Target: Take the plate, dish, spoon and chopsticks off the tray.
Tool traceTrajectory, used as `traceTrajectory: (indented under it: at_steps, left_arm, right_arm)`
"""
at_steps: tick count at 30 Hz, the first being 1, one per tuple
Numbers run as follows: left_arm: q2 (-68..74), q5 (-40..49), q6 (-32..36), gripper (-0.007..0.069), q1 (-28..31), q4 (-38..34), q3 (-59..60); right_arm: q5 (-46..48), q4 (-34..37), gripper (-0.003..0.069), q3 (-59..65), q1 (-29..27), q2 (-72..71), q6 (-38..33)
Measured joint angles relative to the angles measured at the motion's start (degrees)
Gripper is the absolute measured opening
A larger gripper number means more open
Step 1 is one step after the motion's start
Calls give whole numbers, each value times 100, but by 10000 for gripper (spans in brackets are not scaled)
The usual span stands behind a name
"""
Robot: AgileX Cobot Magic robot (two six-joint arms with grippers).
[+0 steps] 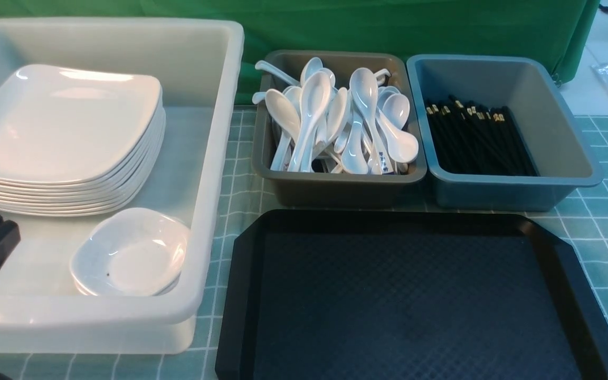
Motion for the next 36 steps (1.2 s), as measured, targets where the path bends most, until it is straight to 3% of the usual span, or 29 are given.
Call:
traceTrajectory:
  at_steps: [26,31,32,36]
  left_arm:
    - [0,-17,-39,17,0,56,11]
    - [-143,-201,-1499,17,298,241,83]
    - [-306,-238,-2246,17,603,481,246]
    - [-763,-266,-3326,17,1359,931,904]
  right_arm:
    - [-1,0,88,0,0,0,7]
    - [-1,0,99,0,0,0,7]
    - [-1,0,103,0,0,0,23]
    - [-1,0,108,0,0,0,31]
